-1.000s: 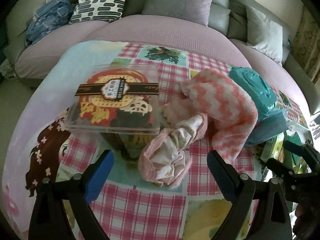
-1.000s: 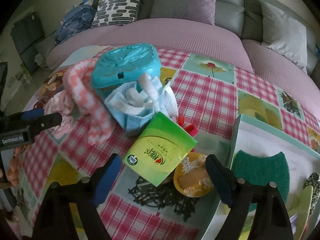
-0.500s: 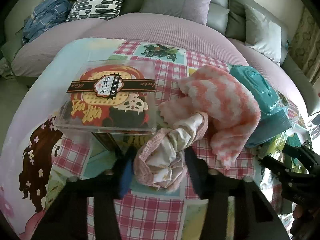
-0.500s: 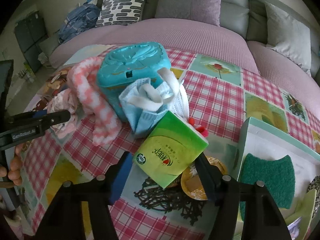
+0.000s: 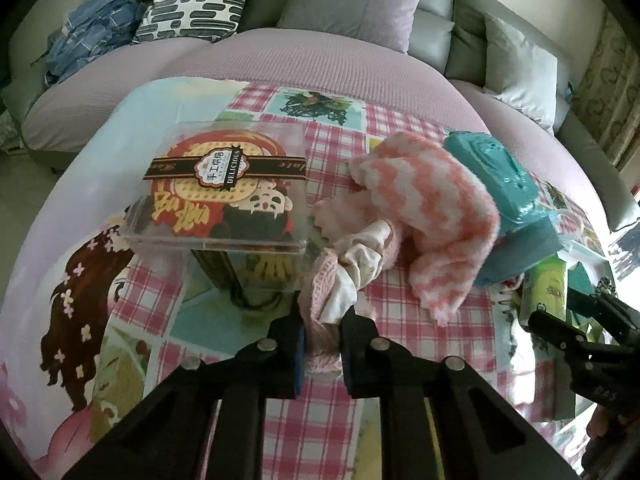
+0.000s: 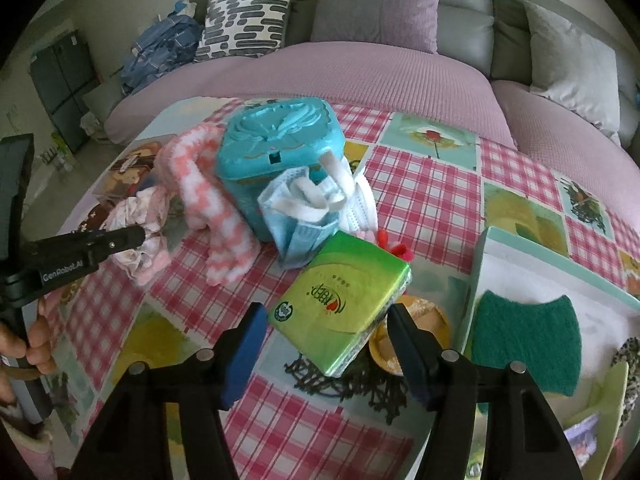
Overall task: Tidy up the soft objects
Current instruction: 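Grasp the pink-and-white fabric bundle with the left gripper, then hold the pink fabric with the left gripper while the right reaches for the green tissue box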
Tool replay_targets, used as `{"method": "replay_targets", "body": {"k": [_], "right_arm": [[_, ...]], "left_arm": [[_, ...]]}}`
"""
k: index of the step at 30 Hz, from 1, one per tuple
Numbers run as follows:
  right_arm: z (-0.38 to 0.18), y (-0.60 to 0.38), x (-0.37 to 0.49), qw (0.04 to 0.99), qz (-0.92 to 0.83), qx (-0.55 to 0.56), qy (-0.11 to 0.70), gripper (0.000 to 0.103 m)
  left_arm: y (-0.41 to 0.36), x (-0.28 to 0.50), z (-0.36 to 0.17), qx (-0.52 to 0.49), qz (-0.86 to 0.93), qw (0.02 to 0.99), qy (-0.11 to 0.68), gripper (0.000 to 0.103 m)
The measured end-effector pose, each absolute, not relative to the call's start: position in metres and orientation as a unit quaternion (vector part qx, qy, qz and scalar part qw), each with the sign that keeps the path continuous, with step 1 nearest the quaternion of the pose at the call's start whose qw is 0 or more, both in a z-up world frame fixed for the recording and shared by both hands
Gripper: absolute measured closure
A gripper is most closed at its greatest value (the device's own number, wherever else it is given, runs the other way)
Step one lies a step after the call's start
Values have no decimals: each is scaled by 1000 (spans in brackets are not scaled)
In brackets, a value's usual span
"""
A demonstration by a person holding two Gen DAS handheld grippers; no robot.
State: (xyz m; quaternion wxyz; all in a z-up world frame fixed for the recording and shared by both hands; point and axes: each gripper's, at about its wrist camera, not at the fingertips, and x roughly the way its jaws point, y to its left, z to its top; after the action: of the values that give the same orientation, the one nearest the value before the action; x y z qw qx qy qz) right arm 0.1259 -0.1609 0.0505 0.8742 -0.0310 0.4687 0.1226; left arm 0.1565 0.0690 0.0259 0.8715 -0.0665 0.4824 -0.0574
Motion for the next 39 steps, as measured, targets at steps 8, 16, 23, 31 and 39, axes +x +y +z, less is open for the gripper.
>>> {"method": "replay_targets", "body": {"k": [8, 16, 23, 31, 39], "right_arm": [[71, -168, 99, 880, 119, -22, 460, 55], [63, -176, 85, 867, 113, -16, 484, 64], [61, -167, 84, 864, 139, -19, 484, 64], [45, -157, 92, 854, 154, -8, 497, 40], [25, -151, 103, 844, 148, -10, 516, 40]], "left_arm": [[69, 135, 46, -68, -54, 875, 476, 88], [67, 110, 69, -67, -51, 878, 471, 88], [68, 89, 77, -65, -45, 875, 477, 88], [73, 81, 63, -64, -29, 864, 499, 88], [83, 78, 50, -71, -22, 857, 510, 88]]}}
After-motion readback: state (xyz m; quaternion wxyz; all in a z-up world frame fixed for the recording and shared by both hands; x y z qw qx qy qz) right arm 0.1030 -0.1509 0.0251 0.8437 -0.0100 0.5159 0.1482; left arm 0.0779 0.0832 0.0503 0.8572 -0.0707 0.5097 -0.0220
